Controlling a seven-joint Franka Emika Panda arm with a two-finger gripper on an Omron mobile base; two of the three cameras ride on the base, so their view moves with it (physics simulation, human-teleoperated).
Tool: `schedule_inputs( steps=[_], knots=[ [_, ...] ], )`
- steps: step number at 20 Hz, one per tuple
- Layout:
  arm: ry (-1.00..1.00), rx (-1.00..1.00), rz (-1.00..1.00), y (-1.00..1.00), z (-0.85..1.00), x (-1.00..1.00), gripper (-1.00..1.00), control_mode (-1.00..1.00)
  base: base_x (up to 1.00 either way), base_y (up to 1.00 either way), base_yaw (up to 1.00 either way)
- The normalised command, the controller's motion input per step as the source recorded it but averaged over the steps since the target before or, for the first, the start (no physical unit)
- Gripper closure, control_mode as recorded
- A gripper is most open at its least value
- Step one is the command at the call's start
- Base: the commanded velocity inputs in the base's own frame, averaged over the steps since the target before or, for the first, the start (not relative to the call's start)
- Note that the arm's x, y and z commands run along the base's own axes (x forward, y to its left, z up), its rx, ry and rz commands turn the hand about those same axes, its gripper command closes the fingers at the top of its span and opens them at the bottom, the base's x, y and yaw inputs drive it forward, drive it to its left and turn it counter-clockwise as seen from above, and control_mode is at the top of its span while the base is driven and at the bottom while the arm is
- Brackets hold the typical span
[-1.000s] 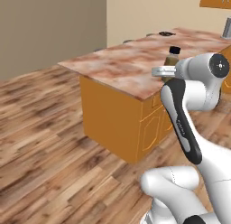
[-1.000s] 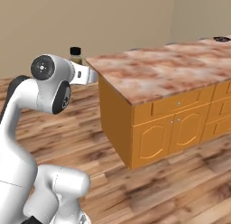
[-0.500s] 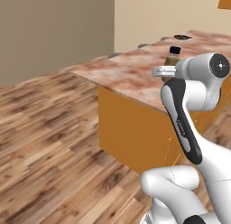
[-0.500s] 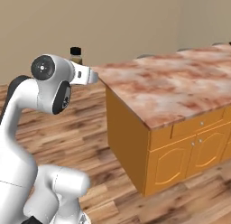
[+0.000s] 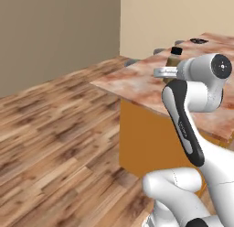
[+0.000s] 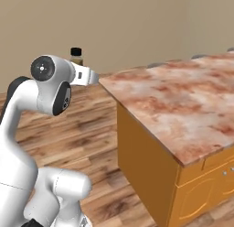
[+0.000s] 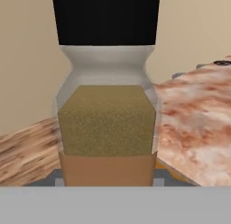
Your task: Take the cinnamon bottle from the cabinet and place it on the dining table, next to the plate with the cupcake. Then take the chocolate from the dining counter and place it on the cupcake plate.
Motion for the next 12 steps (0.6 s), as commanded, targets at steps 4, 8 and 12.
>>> schedule_inputs(
  steps=[4,8,12],
  knots=[
    [0.00,0.00,0.00,0.00,0.00,0.00,1.00,1.00,0.83,0.44,-0.13],
    [0.00,0.00,0.00,0.00,0.00,0.00,1.00,1.00,0.80,0.45,-0.18],
    [0.00,0.00,0.00,0.00,0.00,0.00,1.00,1.00,0.75,0.48,-0.23]
  ],
)
